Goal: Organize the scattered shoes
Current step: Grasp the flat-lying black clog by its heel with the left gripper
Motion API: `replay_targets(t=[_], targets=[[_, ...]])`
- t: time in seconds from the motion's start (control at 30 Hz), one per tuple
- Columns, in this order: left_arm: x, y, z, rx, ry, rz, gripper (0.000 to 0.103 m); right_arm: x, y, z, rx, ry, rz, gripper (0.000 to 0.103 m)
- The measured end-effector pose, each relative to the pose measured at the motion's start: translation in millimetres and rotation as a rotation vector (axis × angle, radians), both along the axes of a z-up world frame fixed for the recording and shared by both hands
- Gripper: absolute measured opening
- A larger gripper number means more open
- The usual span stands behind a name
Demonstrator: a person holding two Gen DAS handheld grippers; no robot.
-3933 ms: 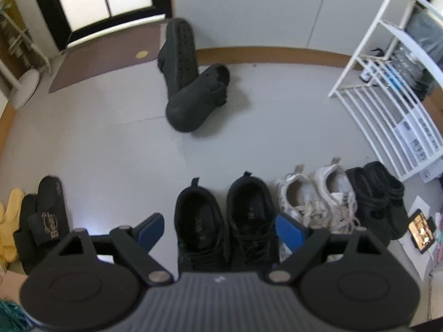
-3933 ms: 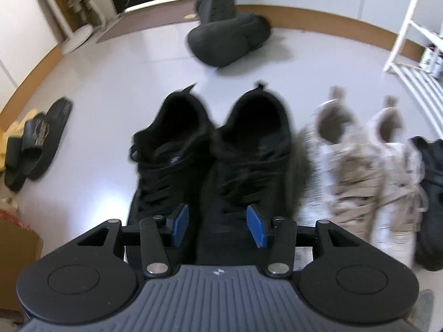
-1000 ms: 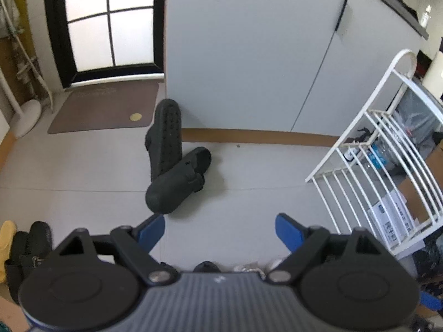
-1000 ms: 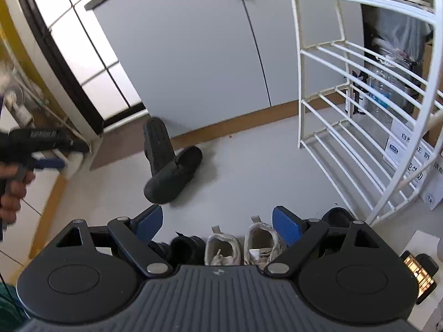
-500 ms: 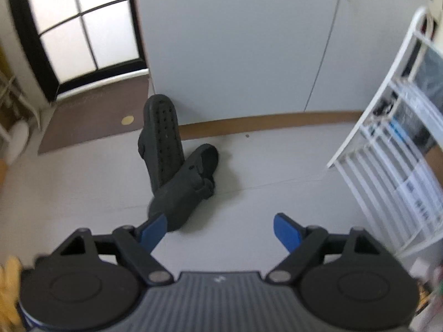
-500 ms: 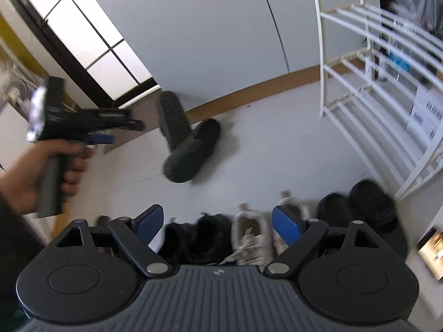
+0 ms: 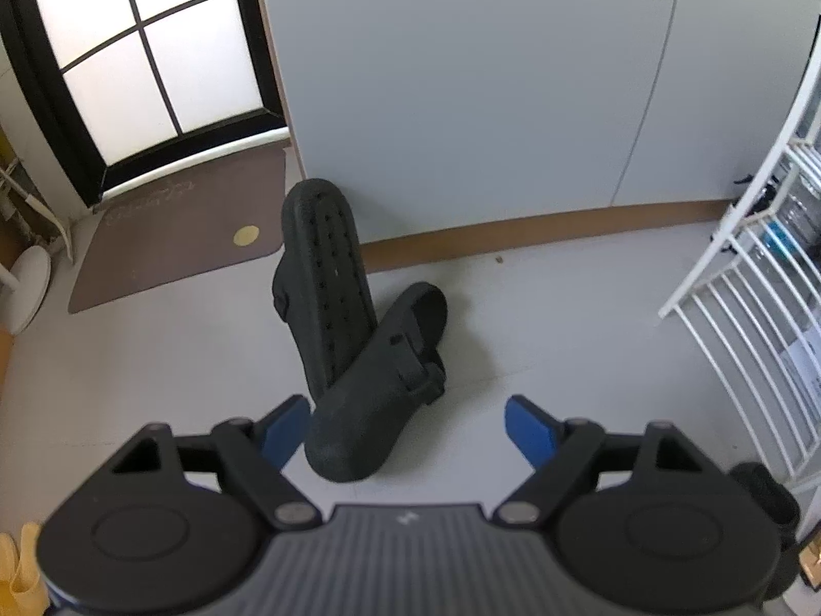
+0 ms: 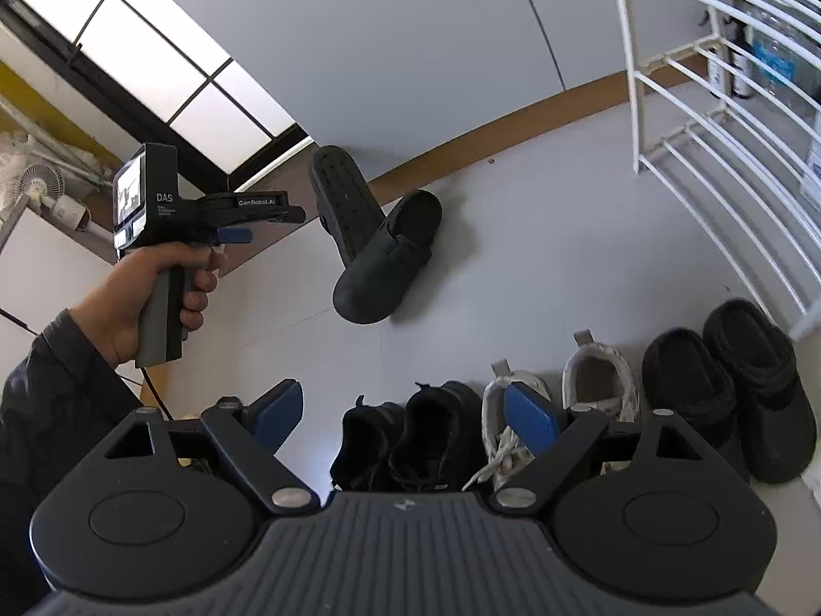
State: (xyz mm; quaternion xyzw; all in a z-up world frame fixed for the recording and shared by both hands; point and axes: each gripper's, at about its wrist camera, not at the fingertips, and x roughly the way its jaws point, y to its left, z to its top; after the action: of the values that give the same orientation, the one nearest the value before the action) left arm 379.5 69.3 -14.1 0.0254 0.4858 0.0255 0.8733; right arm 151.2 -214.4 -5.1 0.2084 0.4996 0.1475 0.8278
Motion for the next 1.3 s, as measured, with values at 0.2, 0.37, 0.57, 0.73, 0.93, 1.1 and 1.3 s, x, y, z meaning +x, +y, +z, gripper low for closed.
replay_targets(t=[0.2,0.37,0.57,0.73,0.93,1.1,1.3], targets=[[22,9,-23,0.008,-0.010,0.014,0.084,24,-2,-30,-0.067,-0.043,0.000,0.090],[37,11,-47,0.006,-0.013,-0.001,0.084,35,-5,-65,-0.068,-0.051,-0.015,0.090],[56,20,-85,-0.009,0.026,0.019,0.083,42,3,-99,-0.096,-0.110,-0.008,0.090],[81,26,-114,0.001,0.053,0.038,0.081,46,3,-129,-0.098,-0.084,0.013,0.090],[106,15,-142,0.035,0.077,0.029,0.081,44,-4,-153,-0.097,-0.041,0.043,0.090],[124,3,-160,0.052,0.082,0.024,0.081,41,-10,-159,-0.101,-0.027,0.060,0.090],[145,-8,-184,0.099,0.090,0.035,0.081,38,-20,-166,-0.105,-0.013,0.051,0.090]])
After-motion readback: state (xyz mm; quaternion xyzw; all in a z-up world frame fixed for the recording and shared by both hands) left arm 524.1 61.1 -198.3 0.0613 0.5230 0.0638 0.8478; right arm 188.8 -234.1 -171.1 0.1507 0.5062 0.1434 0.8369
